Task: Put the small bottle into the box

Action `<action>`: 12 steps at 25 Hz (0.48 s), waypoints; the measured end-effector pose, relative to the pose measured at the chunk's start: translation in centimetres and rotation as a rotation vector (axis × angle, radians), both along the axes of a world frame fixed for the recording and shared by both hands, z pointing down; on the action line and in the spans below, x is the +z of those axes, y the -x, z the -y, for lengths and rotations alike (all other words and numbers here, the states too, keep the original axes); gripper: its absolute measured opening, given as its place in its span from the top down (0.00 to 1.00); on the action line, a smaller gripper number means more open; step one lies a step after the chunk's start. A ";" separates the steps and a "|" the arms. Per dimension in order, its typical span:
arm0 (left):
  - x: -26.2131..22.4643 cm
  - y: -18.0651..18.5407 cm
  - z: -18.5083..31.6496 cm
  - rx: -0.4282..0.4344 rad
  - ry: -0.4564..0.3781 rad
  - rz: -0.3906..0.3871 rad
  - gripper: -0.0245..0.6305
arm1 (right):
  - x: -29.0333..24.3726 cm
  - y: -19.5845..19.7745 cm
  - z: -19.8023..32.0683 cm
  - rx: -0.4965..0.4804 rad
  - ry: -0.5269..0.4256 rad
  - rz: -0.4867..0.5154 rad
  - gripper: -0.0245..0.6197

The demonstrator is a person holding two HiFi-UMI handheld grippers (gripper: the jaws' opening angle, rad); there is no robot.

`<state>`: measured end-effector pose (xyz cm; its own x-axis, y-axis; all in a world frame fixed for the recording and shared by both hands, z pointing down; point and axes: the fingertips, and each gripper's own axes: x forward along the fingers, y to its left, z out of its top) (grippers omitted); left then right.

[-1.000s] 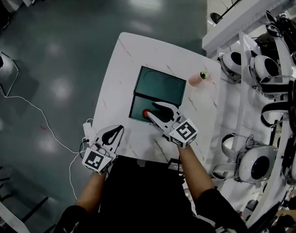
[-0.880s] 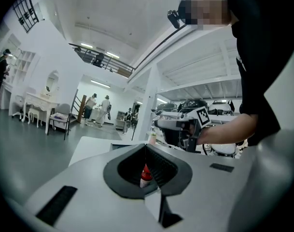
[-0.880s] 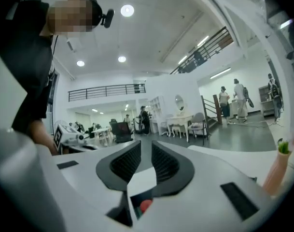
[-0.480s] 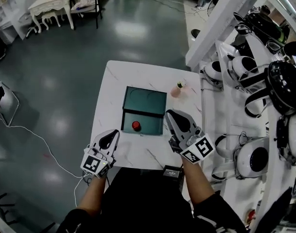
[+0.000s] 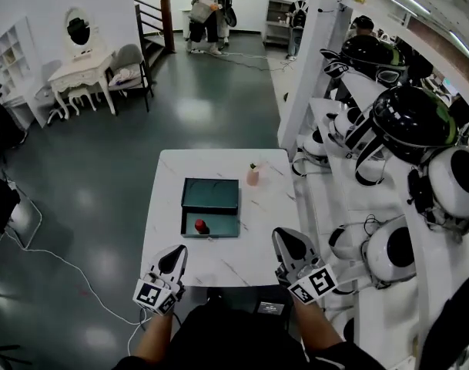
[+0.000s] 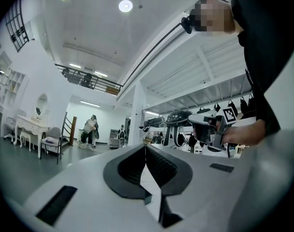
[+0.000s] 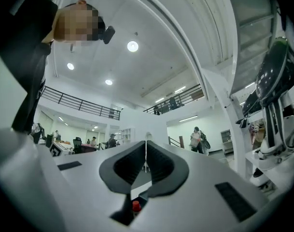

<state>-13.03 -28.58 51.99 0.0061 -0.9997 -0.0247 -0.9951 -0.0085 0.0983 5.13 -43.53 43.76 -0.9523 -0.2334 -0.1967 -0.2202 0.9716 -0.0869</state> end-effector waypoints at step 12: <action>-0.6 -7.7 -7.3 -0.060 0.050 0.020 0.94 | 5.8 -10.1 -5.6 0.133 0.065 -0.080 0.91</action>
